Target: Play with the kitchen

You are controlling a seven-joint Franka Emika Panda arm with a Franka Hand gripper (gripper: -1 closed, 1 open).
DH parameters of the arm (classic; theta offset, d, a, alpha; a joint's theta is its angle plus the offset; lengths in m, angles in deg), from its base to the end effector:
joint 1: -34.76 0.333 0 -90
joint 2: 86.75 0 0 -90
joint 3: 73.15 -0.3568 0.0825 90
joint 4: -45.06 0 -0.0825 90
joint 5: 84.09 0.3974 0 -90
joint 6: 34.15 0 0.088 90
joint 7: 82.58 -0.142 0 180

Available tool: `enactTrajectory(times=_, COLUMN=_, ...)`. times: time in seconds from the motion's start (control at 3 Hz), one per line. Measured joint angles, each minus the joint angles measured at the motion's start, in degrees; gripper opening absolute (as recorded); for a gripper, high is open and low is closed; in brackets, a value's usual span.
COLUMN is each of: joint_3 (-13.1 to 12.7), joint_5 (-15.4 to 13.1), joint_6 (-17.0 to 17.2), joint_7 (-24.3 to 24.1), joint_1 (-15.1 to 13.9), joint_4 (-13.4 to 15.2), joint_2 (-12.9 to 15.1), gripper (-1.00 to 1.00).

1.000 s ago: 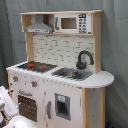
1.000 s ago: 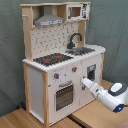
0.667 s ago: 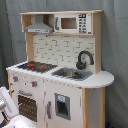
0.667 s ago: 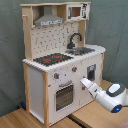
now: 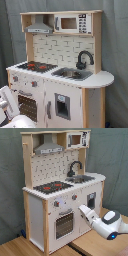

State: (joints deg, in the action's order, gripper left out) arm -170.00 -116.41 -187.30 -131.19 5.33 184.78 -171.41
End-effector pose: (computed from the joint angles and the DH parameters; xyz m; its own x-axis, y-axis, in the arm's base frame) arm 0.2578 0.4454 0.2626 0.1580 0.9570 0.2435 -0.1599 -0.2185 0.9626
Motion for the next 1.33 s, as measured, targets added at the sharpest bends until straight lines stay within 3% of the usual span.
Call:
enactTrajectory(times=0.67, joint_3=0.17, joint_5=-0.05, joint_6=-4.69, joint_7=-11.49, joint_1=-5.30, joint_4=-2.62, joint_2=-0.48, gripper=1.00)
enactTrajectory(times=1.33, joint_3=-0.31, joint_5=-0.11, joint_6=-8.55, joint_7=-24.11, joint_1=-7.50, joint_4=-2.09, joint_2=-0.49, gripper=1.00)
